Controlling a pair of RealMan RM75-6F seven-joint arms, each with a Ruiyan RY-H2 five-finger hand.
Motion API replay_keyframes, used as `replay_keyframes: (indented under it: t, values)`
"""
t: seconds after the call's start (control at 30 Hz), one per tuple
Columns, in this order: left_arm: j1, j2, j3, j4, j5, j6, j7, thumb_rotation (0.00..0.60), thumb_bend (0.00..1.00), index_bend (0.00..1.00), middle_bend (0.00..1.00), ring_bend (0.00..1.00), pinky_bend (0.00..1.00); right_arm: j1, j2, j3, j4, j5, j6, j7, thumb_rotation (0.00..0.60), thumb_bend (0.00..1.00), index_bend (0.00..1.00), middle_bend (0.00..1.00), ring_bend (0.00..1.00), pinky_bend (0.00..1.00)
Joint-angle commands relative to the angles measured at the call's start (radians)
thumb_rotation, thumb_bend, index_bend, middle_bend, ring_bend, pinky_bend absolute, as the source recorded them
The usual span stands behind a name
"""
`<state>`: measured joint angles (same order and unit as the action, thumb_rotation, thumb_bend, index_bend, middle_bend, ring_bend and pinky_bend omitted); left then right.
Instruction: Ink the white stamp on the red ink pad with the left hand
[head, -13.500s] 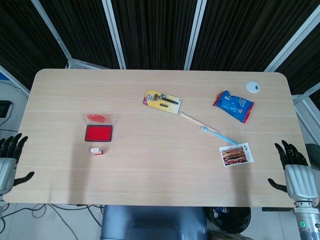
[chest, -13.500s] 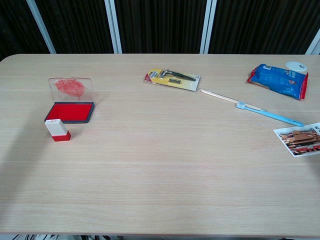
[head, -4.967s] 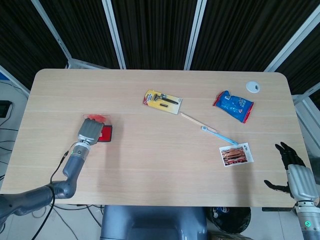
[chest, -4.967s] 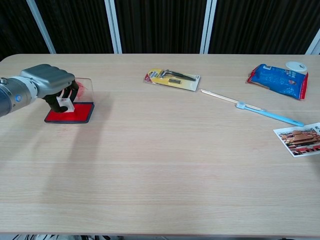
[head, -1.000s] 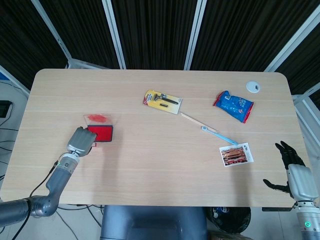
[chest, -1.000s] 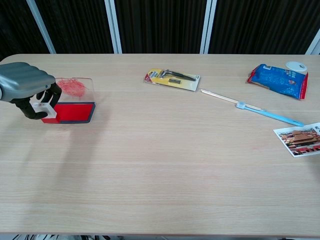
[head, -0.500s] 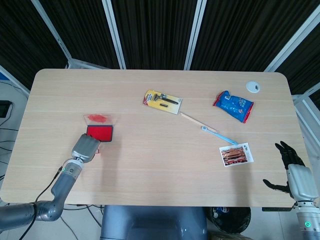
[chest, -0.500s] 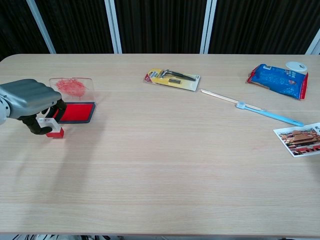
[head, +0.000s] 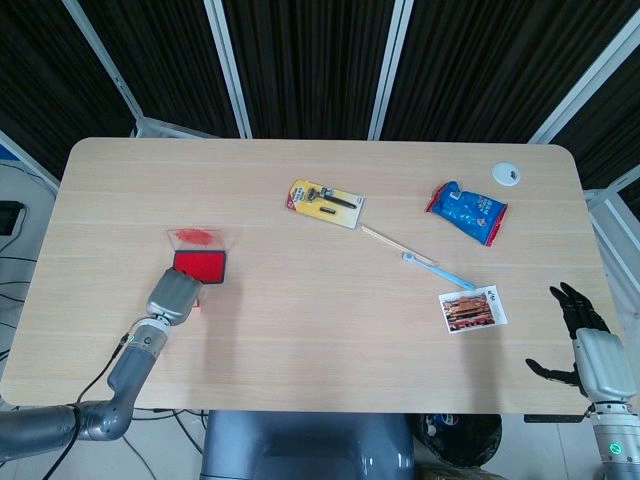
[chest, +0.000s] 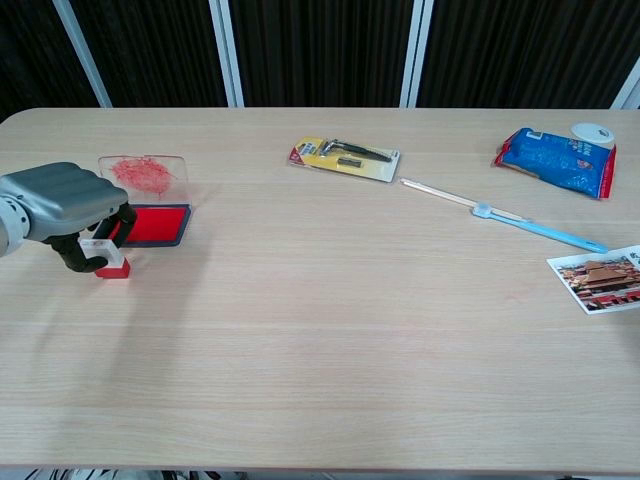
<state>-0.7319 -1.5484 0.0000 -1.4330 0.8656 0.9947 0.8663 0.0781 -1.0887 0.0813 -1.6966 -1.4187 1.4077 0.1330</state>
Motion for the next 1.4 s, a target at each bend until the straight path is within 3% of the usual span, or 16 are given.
replay_keyframes:
  t: [0.03, 0.37, 0.97, 1.1, 1.3, 1.4]
  values:
    - [-0.001, -0.001, 0.002, 0.0, -0.001, -0.001, 0.003, 0.6, 0.42, 0.62, 0.62, 0.37, 0.43, 0.0, 0.0, 0.0, 0.0, 0.001, 0.0, 0.0, 0.6, 0.1, 0.0, 0.0, 0.0, 0.18]
    - [-0.004, 0.004, 0.006, -0.002, -0.008, -0.001, 0.012, 0.6, 0.38, 0.57, 0.56, 0.33, 0.4, 0.0, 0.001, -0.001, 0.0, -0.001, 0.0, 0.0, 0.6, 0.1, 0.0, 0.0, 0.0, 0.18]
    - [-0.016, 0.023, 0.007, -0.039, -0.066, 0.024, 0.072, 0.6, 0.3, 0.36, 0.33, 0.23, 0.31, -0.001, 0.0, -0.001, -0.003, -0.004, 0.004, -0.003, 0.6, 0.1, 0.0, 0.0, 0.0, 0.18]
    - [-0.016, 0.029, 0.005, -0.048, -0.069, 0.026, 0.067, 0.6, 0.22, 0.29, 0.24, 0.18, 0.25, -0.001, 0.001, -0.001, -0.003, -0.003, 0.003, -0.003, 0.6, 0.1, 0.0, 0.0, 0.0, 0.18]
    - [-0.018, 0.071, 0.008, -0.1, -0.078, 0.041, 0.081, 0.6, 0.01, 0.07, 0.02, 0.03, 0.09, -0.001, 0.001, -0.001, -0.003, -0.004, 0.004, -0.003, 0.6, 0.1, 0.0, 0.0, 0.0, 0.18]
    - [-0.013, 0.106, 0.005, -0.146, -0.082, 0.054, 0.073, 0.6, 0.0, 0.03, 0.0, 0.0, 0.05, -0.001, 0.0, -0.002, -0.004, -0.006, 0.005, -0.004, 0.6, 0.1, 0.0, 0.0, 0.0, 0.18]
